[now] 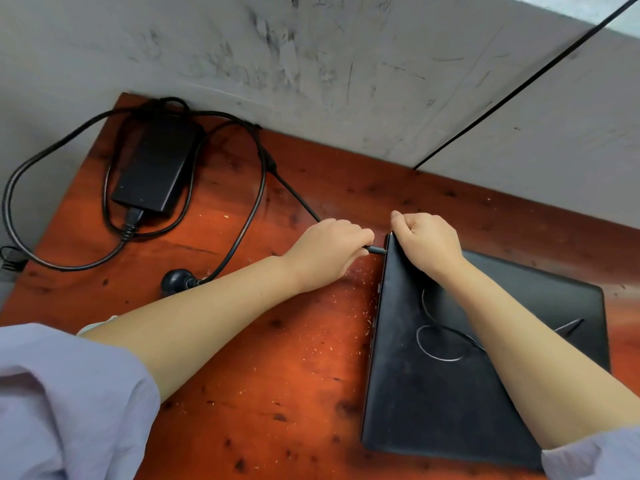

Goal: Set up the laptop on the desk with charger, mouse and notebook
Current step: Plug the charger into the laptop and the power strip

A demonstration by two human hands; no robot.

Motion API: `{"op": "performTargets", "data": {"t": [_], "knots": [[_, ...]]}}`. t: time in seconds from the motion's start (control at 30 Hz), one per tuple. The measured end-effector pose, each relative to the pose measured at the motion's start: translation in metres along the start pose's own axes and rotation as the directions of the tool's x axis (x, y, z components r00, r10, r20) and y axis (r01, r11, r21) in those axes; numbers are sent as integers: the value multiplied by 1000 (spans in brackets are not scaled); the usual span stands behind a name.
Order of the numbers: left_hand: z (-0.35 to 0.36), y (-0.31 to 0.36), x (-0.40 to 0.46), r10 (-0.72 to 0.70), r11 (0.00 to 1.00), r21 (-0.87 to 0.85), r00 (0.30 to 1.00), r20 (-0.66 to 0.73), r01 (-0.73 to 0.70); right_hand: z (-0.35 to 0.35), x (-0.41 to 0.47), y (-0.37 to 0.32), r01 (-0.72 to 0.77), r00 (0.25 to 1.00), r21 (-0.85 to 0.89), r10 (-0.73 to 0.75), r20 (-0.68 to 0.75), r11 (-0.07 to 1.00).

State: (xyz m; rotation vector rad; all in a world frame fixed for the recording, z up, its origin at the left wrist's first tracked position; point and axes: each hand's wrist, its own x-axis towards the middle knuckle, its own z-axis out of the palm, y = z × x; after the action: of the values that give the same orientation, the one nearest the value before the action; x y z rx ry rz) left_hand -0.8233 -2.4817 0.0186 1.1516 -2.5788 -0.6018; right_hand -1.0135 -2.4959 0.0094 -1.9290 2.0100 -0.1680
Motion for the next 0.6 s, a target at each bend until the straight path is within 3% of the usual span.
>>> {"op": "performTargets", "data": {"t": [0.2,0.4,0.6], "knots": [[3,-1,6,30,999,39,999,43,-32,6,4,0,11,1000,-21,-11,-19,1000],[20,-9,13,-41,998,56,995,93,36,17,6,4,6,1000,-28,-5,21,1000],[35,-13,13,-23,993,117,997,71,14,21,-1,12,147,988,6,-147,52,989]]}}
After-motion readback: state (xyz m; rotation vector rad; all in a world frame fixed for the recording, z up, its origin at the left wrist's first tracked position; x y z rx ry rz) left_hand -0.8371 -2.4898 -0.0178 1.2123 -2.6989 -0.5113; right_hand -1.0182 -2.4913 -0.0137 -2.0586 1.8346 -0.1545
